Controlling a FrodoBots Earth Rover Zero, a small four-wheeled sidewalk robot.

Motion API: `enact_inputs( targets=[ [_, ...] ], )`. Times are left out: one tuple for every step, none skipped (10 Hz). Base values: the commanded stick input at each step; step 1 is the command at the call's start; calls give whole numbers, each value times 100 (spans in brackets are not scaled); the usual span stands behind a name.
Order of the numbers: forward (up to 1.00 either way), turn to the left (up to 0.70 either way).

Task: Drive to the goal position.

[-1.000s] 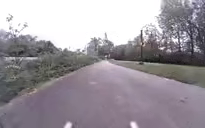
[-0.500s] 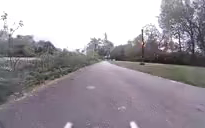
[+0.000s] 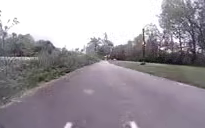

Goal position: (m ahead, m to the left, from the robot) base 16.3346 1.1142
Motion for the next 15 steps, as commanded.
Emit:
enact_inputs(
  targets=[
    [70,0],
    [70,0],
    [70,0],
    [70,0],
    [70,0],
    [70,0],
    [70,0],
    [70,0],
    [70,0],
    [70,0],
    [70,0],
    [70,0],
    [70,0],
    [70,0],
    [70,0]
  ],
)
